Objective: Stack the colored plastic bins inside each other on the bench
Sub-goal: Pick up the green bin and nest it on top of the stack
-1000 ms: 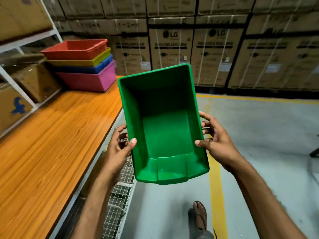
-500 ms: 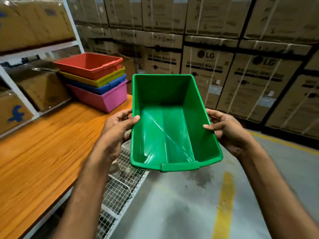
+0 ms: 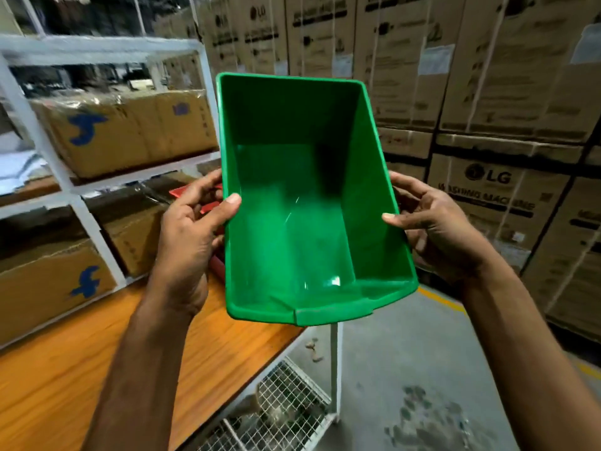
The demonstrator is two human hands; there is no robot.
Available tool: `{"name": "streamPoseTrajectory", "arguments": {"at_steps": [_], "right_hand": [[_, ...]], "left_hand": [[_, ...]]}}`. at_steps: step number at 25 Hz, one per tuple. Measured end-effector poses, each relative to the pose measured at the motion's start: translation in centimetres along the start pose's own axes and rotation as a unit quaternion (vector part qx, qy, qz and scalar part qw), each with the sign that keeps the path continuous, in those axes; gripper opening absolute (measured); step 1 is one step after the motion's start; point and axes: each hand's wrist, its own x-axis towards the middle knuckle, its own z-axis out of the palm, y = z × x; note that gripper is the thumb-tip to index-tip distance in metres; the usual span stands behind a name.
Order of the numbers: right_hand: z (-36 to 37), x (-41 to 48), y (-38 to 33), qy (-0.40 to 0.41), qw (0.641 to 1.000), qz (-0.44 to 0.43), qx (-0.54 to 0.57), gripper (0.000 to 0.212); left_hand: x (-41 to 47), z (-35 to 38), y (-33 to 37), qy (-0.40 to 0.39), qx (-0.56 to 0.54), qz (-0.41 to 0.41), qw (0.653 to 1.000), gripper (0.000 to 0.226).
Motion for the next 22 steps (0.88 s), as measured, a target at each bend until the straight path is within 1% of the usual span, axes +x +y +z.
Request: {"name": "streamPoseTrajectory", "arguments": {"at_steps": [6, 8, 12, 15, 18, 20, 22], "right_hand": [[2.6, 14.6, -0.4, -0.088, 0.996, -0.030, -0.006, 0.071], [3.4, 19.8, 0.2, -0.130, 0.991, -0.041, -0.013, 0.071], [5.4, 28.9, 1.0, -0.177, 0.982, -0.052, -0.033, 0.073], [6.6, 33.9, 2.2, -0.221, 0.974, -0.038, -0.015, 0.071], [8.0, 37.8, 3.9, -0.258, 0.966, -0.010, -0.019, 0.070], [8.6, 39.7, 5.2, -0.268, 0.963, 0.011, -0.018, 0.069], [8.9, 41.1, 6.3, -0.274, 0.961, 0.026, -0.009, 0.068]], "left_hand": [[9.4, -0.6, 0.8, 0.076, 0.059, 0.089, 0.991, 0.044], [12.5, -0.6, 0.6, 0.112, 0.090, 0.122, 0.982, 0.044], [18.2, -1.0, -0.4, 0.188, 0.159, 0.155, 0.957, 0.048], [21.3, -1.8, -1.5, 0.247, 0.190, 0.143, 0.939, 0.043], [23.2, -2.5, -2.8, 0.310, 0.195, 0.110, 0.924, 0.044], [23.6, -2.6, -3.7, 0.336, 0.193, 0.085, 0.918, 0.043], [23.9, -2.5, -4.4, 0.349, 0.201, 0.078, 0.912, 0.042]]}}
